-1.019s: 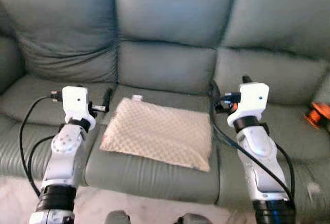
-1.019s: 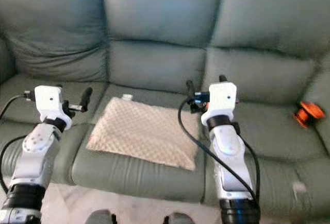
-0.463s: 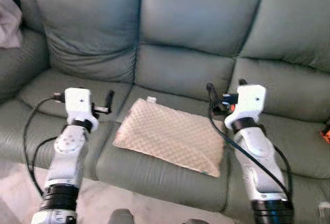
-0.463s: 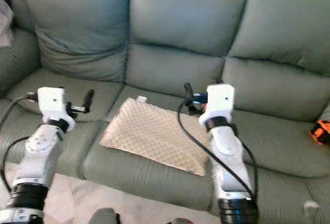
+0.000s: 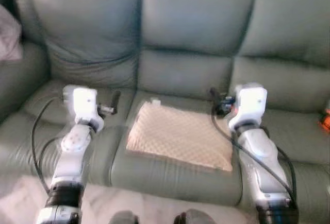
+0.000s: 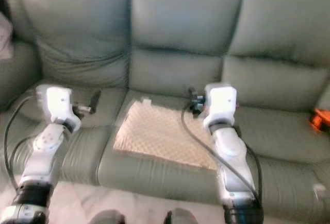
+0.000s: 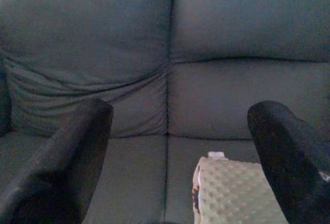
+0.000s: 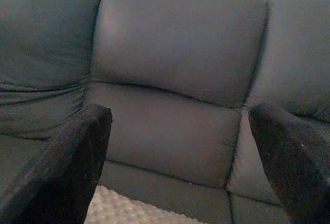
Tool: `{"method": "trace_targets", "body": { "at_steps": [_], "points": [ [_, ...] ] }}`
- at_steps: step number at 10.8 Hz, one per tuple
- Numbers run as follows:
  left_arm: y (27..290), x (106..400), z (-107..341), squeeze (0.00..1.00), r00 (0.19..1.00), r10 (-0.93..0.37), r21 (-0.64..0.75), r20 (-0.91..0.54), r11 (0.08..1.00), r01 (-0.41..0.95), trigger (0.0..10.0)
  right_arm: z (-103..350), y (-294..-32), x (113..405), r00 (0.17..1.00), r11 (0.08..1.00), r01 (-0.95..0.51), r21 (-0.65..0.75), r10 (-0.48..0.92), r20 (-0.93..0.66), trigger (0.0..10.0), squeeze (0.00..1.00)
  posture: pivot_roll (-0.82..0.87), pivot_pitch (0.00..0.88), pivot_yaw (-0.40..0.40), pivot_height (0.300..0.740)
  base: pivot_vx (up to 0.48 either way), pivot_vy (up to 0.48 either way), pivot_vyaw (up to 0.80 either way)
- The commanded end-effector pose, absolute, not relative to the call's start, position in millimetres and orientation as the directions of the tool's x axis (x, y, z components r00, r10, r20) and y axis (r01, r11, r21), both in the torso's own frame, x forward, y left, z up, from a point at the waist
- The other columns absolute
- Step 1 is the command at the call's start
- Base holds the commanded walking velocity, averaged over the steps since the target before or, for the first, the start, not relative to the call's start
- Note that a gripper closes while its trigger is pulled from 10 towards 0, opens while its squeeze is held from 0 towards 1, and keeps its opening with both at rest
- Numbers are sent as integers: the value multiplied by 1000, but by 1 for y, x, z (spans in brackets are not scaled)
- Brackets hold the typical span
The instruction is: Move the pillow to the sofa
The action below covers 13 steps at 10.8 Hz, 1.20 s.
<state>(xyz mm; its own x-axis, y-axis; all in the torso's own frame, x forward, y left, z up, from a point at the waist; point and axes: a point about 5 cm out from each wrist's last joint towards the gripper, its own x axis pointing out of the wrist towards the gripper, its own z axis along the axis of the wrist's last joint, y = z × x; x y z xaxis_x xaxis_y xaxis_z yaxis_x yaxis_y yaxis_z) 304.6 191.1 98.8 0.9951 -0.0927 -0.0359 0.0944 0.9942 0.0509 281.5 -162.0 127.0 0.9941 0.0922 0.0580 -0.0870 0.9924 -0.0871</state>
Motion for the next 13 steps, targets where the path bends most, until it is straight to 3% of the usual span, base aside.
{"method": "trace_targets", "body": {
  "at_steps": [1,13],
  "points": [
    [199,306,103,0,997,-70,76,-22,995,71,10000,134,-154,284,988,988,-119,-103,128,87,10000,0,-51,0,-41,740,0,480,619],
    [195,307,102,0,998,-61,94,-6,994,61,10000,122,-149,281,983,982,-173,-75,177,40,10000,0,-49,0,-46,740,0,480,800]
  ]
}}
